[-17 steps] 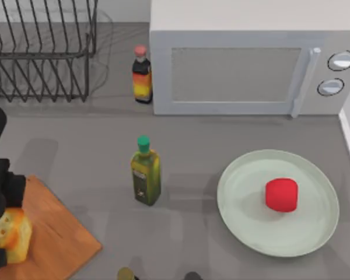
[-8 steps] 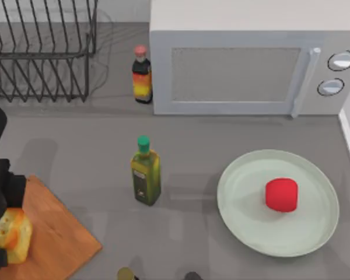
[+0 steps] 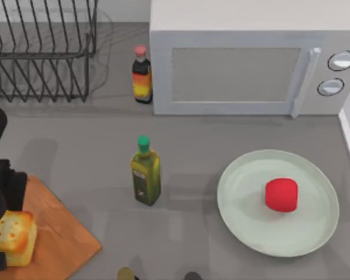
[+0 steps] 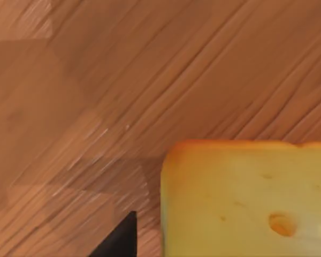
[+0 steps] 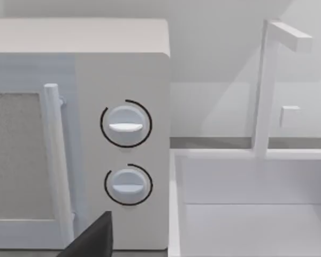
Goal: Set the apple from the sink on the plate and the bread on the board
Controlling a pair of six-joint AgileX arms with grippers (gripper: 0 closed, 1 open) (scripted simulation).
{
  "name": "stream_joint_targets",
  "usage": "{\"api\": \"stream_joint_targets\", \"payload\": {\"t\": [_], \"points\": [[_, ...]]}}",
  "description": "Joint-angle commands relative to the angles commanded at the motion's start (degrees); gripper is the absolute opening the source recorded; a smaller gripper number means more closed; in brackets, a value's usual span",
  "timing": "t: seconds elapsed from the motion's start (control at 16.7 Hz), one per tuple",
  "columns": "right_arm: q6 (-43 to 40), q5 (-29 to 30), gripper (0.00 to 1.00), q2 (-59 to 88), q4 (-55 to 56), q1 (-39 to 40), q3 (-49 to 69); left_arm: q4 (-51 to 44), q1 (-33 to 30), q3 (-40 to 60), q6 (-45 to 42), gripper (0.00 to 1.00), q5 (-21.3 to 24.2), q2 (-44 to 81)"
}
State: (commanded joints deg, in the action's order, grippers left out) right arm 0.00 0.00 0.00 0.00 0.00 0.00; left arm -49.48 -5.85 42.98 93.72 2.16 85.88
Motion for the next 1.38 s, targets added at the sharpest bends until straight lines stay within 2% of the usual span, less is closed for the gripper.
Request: {"api": "stream_joint_targets", "payload": {"t": [0.54, 0.78, 1.02, 1.38], "points": [[0.0, 0.0, 1.0, 0.0, 0.0, 0.0, 0.0, 0.0, 0.0, 0.0, -0.1, 1.0, 0.0, -0.1], [0.0, 0.0, 1.0, 0.0, 0.0, 0.0, 0.0, 3.5, 0.4, -2.5, -5.8, 1.0, -0.4, -5.5], [0.0, 0.0, 1.0, 0.0, 0.0, 0.0, 0.0, 11.5, 1.5, -9.6, -20.9, 1.0, -1.1, -19.7], [0.0, 0.0, 1.0, 0.0, 0.0, 0.0, 0.0, 27.6, 3.7, -25.1, -58.3, 1.0, -2.0, -51.3]]}}
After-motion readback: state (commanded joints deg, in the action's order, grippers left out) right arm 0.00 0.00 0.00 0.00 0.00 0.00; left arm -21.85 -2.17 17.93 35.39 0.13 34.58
